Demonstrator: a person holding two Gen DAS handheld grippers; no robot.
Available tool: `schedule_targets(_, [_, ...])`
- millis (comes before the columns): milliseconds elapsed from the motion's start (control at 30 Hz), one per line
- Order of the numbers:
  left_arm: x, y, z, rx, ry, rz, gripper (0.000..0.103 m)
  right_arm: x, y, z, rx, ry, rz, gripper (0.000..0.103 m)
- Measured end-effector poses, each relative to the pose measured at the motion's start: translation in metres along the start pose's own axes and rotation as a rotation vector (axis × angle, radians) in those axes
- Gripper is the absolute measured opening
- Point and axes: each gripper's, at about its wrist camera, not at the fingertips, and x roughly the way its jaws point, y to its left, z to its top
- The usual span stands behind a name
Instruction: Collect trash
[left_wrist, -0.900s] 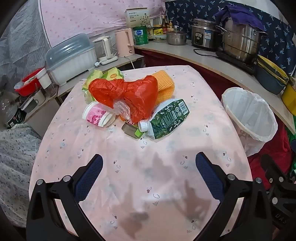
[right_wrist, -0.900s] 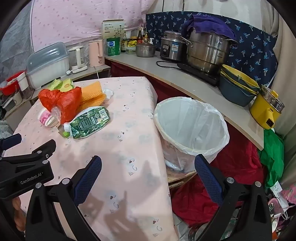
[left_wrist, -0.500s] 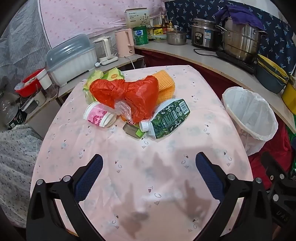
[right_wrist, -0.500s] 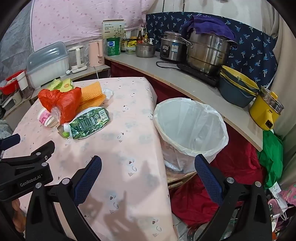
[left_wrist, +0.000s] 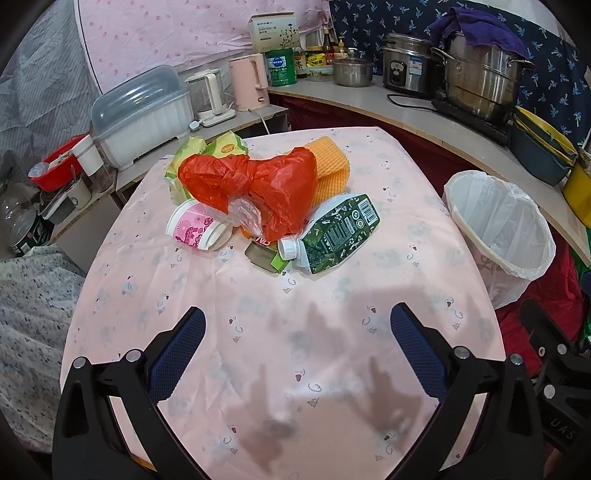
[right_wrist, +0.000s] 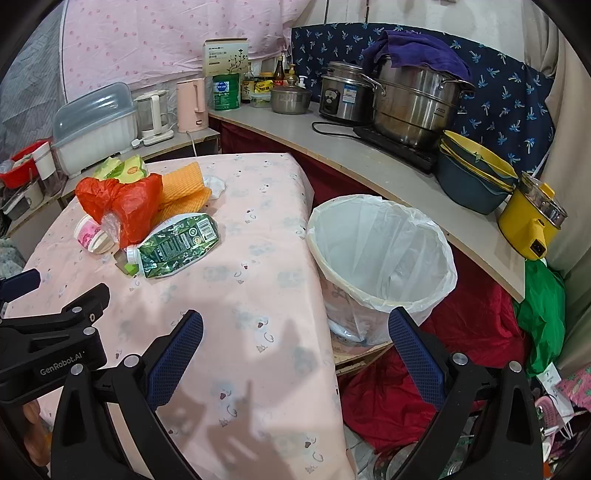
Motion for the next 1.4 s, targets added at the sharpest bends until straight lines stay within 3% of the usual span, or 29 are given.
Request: schedule_targets(1400, [0.0074,0.0066,-0.0039,-0.008,0.014,-0.003,0.096,0.0003,0.0043,0.0021,-0.003,0.002,-0.001,0.096])
